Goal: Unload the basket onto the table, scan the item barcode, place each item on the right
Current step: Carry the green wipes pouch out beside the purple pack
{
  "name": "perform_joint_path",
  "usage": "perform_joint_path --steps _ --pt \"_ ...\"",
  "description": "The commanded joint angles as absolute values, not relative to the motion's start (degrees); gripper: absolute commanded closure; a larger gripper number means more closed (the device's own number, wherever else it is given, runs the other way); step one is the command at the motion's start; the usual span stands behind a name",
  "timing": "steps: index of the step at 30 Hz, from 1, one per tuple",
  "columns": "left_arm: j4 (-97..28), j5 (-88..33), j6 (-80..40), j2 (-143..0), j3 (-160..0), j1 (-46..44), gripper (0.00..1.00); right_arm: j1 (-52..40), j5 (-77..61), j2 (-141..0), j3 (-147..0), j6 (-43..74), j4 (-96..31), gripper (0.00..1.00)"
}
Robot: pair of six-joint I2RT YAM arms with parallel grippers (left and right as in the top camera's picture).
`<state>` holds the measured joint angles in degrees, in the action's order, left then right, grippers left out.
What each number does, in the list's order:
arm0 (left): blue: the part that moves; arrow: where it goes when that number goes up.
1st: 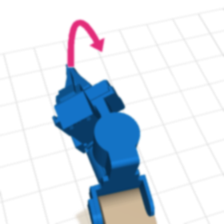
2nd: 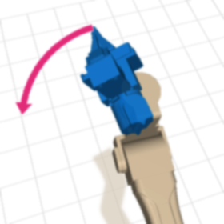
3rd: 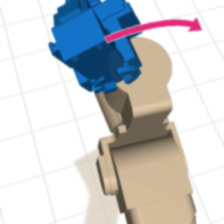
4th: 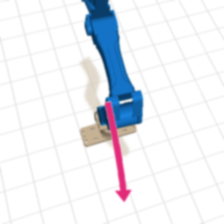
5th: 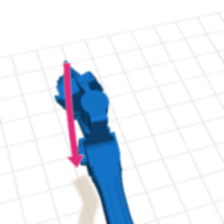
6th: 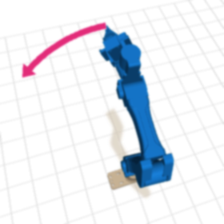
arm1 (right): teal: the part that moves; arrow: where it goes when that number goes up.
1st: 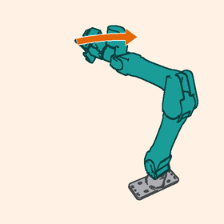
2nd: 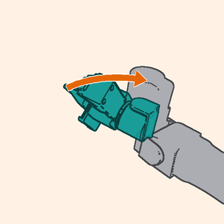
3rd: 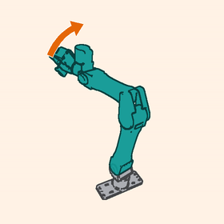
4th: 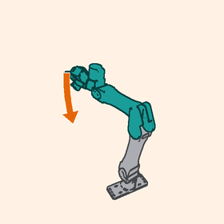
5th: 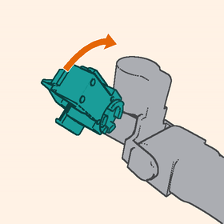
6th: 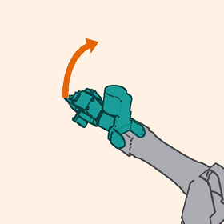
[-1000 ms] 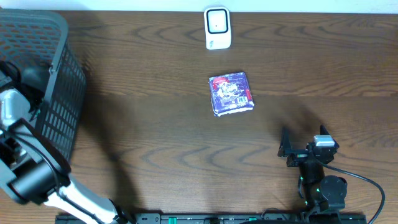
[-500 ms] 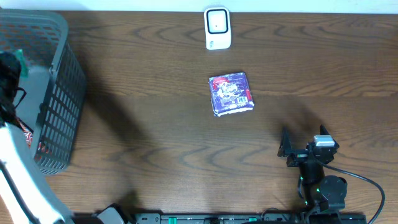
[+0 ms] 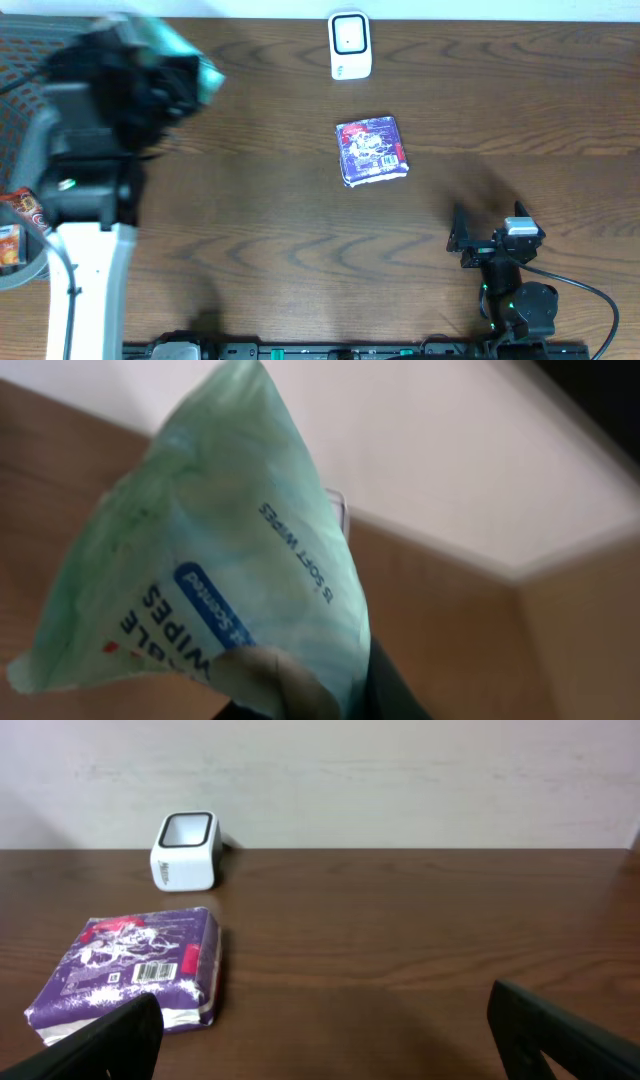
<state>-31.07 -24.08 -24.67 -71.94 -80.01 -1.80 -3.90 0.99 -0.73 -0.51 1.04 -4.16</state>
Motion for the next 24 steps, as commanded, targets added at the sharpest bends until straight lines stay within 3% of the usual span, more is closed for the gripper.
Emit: perform_joint_path --steps 1,10,24 --pt "-34.68 -24.6 -10.96 -76.36 -80.38 -9.82 0.92 -4.27 0.93 -0.49 -0.32 1.63 -4.25 0.01" --pt "-39.88 -24.38 -3.62 -90.72 -80.38 -19.51 0.92 -4.27 0.93 -0.49 -0.32 1.63 -4.25 0.01" --pt "-41.39 -18.37 -3.57 -107.81 -80.38 -20.95 0.93 -4.27 0.93 -0.49 -0.32 1.63 -4.25 0.01"
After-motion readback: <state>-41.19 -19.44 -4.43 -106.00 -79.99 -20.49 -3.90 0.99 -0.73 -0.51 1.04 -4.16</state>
